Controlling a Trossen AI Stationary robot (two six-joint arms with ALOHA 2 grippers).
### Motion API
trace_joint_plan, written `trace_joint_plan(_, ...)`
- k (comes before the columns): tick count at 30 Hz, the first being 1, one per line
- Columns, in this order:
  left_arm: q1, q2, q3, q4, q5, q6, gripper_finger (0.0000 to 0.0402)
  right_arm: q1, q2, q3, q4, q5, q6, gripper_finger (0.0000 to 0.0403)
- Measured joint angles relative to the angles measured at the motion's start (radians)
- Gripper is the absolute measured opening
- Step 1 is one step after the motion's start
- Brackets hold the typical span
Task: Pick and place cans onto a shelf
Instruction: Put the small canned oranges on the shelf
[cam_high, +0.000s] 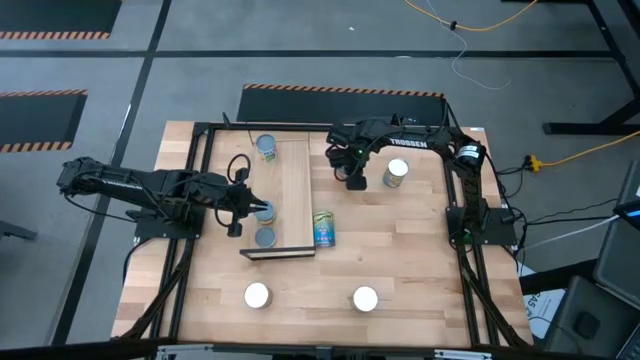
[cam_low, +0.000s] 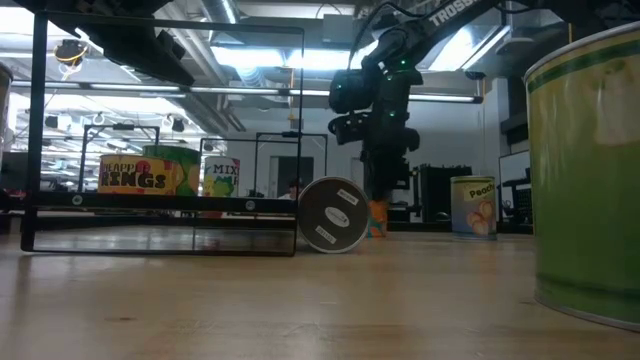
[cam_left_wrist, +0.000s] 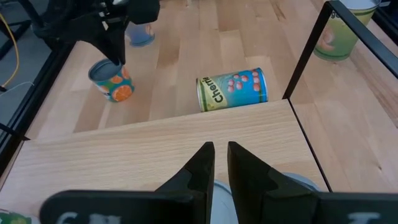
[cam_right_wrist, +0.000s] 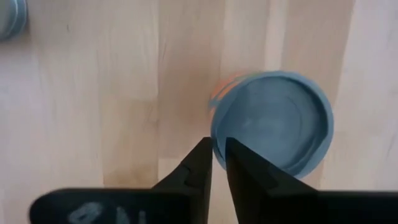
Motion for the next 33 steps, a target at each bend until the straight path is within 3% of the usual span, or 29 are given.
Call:
trace_joint_plan(7,0.000,0.000,0.000,0.000,0.000,0.000,0.0039,0.000,0.000,0.000,0.033,0.000,-0.001,0.0069)
trace_joint_plan(14,0.000,0.000,0.000,0.000,0.000,0.000,0.0039,0.000,0.000,0.000,0.056,0.000,0.000,0.0163)
trace_joint_plan(18,0.000,0.000,0.000,0.000,0.000,0.000,0.0039,0.004,0.000,0.000,0.101,-0.001,0.055,0.0195)
trace_joint_plan(33,0.000,0.000,0.000,0.000,0.000,0.000,0.0039,0.007,0.000,0.000,0.220,-0.001,0.495,0.0201)
